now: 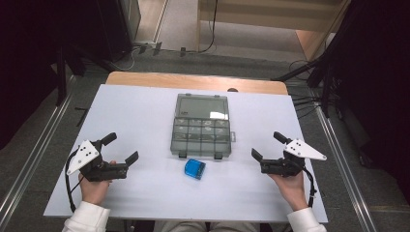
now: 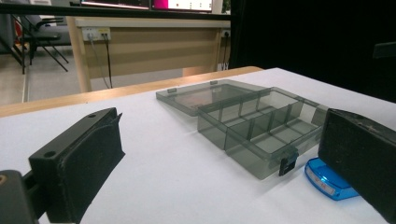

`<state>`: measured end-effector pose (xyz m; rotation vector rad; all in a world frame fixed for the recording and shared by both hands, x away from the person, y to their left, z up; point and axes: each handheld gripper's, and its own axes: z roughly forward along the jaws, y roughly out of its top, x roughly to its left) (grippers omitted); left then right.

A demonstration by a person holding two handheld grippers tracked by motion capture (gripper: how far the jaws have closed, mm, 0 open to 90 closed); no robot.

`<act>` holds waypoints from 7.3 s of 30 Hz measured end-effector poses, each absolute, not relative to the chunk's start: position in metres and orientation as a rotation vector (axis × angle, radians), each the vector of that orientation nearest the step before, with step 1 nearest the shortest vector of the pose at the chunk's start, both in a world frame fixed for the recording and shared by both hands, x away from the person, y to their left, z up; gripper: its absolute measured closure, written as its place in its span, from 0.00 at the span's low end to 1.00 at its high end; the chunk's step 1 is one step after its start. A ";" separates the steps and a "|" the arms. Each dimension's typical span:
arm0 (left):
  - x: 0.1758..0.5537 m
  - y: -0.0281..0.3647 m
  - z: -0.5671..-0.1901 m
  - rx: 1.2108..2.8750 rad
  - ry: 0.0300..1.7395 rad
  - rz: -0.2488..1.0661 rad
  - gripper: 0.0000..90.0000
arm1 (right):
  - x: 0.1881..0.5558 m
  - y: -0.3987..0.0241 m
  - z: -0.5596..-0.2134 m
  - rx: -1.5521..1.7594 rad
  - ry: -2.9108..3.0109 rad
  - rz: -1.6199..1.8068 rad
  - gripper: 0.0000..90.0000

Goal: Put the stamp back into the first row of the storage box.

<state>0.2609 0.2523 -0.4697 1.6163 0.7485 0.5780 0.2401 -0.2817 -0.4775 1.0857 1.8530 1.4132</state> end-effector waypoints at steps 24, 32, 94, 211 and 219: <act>0.261 0.251 -0.470 1.622 0.735 0.556 0.00 | 0.241 -0.259 -0.488 1.021 2.056 1.342 0.00; 0.261 0.251 -0.470 1.627 0.733 0.556 0.00 | 0.241 -0.248 -0.492 0.991 2.140 1.328 0.00; 0.261 0.247 -0.472 1.657 0.719 0.548 0.00 | 0.271 -0.122 -0.469 0.609 2.783 0.910 0.00; 0.261 0.247 -0.471 1.659 0.692 0.522 0.00 | 0.428 -0.121 -0.430 0.591 2.852 0.614 0.47; 0.261 0.246 -0.471 1.659 0.693 0.519 0.00 | 0.430 -0.120 -0.440 0.484 2.858 0.578 0.47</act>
